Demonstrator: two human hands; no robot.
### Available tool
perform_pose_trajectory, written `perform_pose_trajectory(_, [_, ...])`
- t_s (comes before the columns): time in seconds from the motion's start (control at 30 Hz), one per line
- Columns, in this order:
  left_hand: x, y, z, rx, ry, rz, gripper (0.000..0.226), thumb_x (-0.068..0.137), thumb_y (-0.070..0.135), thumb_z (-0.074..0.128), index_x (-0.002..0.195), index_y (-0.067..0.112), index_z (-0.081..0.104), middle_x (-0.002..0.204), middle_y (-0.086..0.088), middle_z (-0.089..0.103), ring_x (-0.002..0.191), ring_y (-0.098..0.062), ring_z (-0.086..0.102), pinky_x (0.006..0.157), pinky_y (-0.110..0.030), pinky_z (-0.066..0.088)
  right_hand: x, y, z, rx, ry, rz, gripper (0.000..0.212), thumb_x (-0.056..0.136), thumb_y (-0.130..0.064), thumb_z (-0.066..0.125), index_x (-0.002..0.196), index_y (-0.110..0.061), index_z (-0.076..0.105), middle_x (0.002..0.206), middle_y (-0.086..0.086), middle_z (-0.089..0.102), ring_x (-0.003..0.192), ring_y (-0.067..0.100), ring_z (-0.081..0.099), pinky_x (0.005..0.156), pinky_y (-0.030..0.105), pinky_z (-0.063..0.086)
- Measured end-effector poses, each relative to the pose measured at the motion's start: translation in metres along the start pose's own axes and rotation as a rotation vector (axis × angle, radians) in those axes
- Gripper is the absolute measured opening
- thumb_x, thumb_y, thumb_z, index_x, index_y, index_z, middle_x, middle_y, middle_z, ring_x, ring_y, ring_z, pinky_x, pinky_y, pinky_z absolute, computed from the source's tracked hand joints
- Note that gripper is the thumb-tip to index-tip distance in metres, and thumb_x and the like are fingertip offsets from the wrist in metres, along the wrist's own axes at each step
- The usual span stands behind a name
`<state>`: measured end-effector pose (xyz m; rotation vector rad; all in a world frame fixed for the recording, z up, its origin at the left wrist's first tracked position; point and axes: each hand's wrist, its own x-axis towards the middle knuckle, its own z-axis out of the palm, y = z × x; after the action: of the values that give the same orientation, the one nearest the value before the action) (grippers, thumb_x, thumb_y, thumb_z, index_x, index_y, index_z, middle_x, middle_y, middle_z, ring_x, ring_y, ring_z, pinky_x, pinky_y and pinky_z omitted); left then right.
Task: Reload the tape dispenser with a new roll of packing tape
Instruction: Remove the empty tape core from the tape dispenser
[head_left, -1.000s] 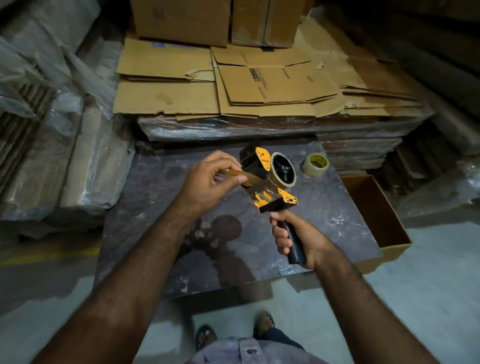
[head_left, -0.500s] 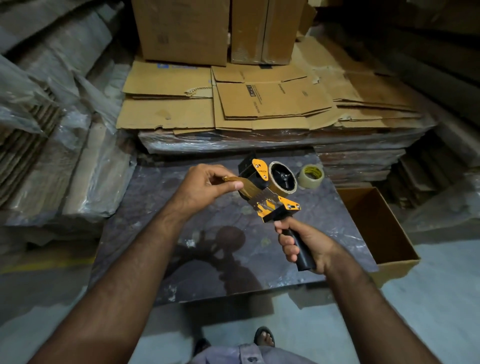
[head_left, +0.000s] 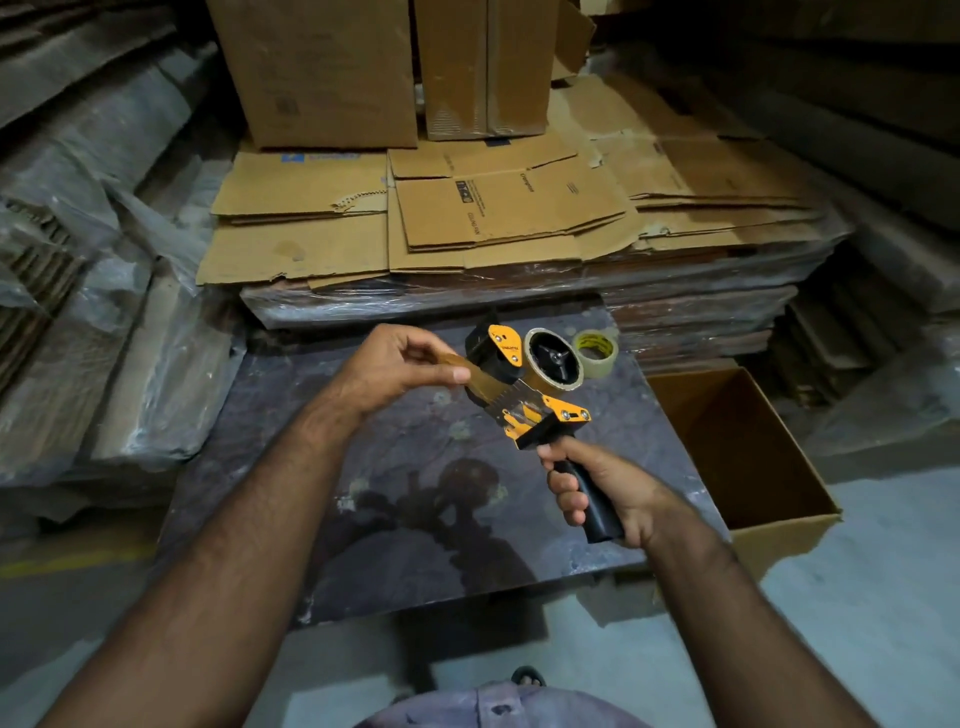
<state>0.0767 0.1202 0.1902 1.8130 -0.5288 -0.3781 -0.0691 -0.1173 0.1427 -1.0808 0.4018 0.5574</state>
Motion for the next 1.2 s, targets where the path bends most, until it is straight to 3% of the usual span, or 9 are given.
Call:
perform_pose_trajectory(0.1, [0.004,-0.003,0.010,-0.253,0.086,-0.033,0.027,0.074,0.028,0.085,0.099,0.019,0.078,0.103,-0.008,0.079,0.091,-0.019,0.073,0.082,-0.033,0.058,0.009,-0.007,-0.007,-0.067,0.051,-0.105,0.018,0.088,-0.021,0.068,0.081,-0.016,0.052,0.057,0.000,0.045,0.039,0.012,0.039,0.039,0.022,0.037])
perform_pose_trajectory(0.2, [0.007,-0.003,0.013,-0.384,0.293,-0.055,0.025,0.090,0.030,0.070,0.113,0.021,0.071,0.116,-0.007,0.076,0.097,-0.019,0.069,0.077,-0.031,0.055,0.018,-0.013,-0.016,-0.100,0.097,-0.170,0.020,0.090,-0.023,0.069,0.080,-0.016,0.053,0.058,0.002,0.046,0.041,0.014,0.041,0.040,0.023,0.038])
perform_pose_trajectory(0.4, [-0.011,-0.015,0.060,-0.310,0.664,-0.134,0.005,0.091,0.023,0.072,0.092,0.024,0.067,0.089,0.004,0.070,0.075,-0.011,0.060,0.064,-0.025,0.046,0.033,-0.013,-0.022,-0.061,0.109,-0.164,0.022,0.088,-0.027,0.072,0.074,-0.016,0.058,0.059,0.002,0.048,0.045,0.015,0.042,0.043,0.026,0.040])
perform_pose_trajectory(0.5, [-0.022,-0.023,0.107,-0.494,0.592,-0.368,0.035,0.077,0.053,0.073,0.098,0.026,0.064,0.098,0.006,0.068,0.085,-0.016,0.061,0.070,-0.032,0.046,0.044,-0.018,-0.014,-0.088,0.084,-0.179,0.018,0.088,-0.026,0.072,0.081,-0.014,0.061,0.062,0.004,0.055,0.046,0.014,0.045,0.043,0.026,0.042])
perform_pose_trajectory(0.6, [-0.021,-0.021,0.127,-0.549,0.536,-0.499,0.062,0.067,0.065,0.072,0.114,0.024,0.063,0.111,0.006,0.068,0.105,-0.016,0.064,0.085,-0.040,0.047,0.054,-0.020,-0.004,-0.058,0.068,-0.148,0.012,0.088,-0.023,0.073,0.091,-0.012,0.069,0.083,0.012,0.074,0.052,0.013,0.052,0.046,0.024,0.046])
perform_pose_trajectory(0.67, [-0.014,-0.017,0.120,-0.550,0.554,-0.531,0.052,0.077,0.062,0.073,0.111,0.024,0.065,0.110,0.005,0.070,0.107,-0.018,0.065,0.086,-0.041,0.046,0.059,-0.019,0.003,-0.010,0.020,-0.114,0.010,0.090,-0.021,0.071,0.098,-0.015,0.070,0.092,0.013,0.075,0.056,0.012,0.056,0.048,0.023,0.049])
perform_pose_trajectory(0.73, [-0.007,-0.015,0.107,-0.538,0.535,-0.555,0.045,0.083,0.060,0.069,0.107,0.022,0.070,0.109,0.003,0.073,0.106,-0.019,0.067,0.089,-0.043,0.046,0.064,-0.019,0.008,0.036,-0.037,-0.081,0.010,0.090,-0.021,0.070,0.098,-0.016,0.067,0.085,0.008,0.072,0.055,0.011,0.054,0.048,0.023,0.048])
perform_pose_trajectory(0.9, [0.001,-0.017,0.091,-0.490,0.554,-0.599,0.051,0.079,0.068,0.068,0.102,0.023,0.073,0.102,0.004,0.077,0.098,-0.018,0.070,0.092,-0.046,0.044,0.070,-0.022,0.014,0.129,-0.138,-0.023,0.014,0.088,-0.025,0.068,0.083,-0.015,0.059,0.067,-0.001,0.049,0.049,0.009,0.044,0.045,0.021,0.041])
perform_pose_trajectory(1.2, [0.007,-0.016,0.089,-0.498,0.586,-0.638,0.056,0.073,0.068,0.073,0.100,0.019,0.072,0.094,0.003,0.077,0.095,-0.021,0.070,0.092,-0.048,0.044,0.068,-0.019,0.013,0.094,-0.134,-0.025,0.012,0.090,-0.023,0.065,0.083,-0.016,0.058,0.067,-0.001,0.046,0.048,0.010,0.044,0.045,0.021,0.039])
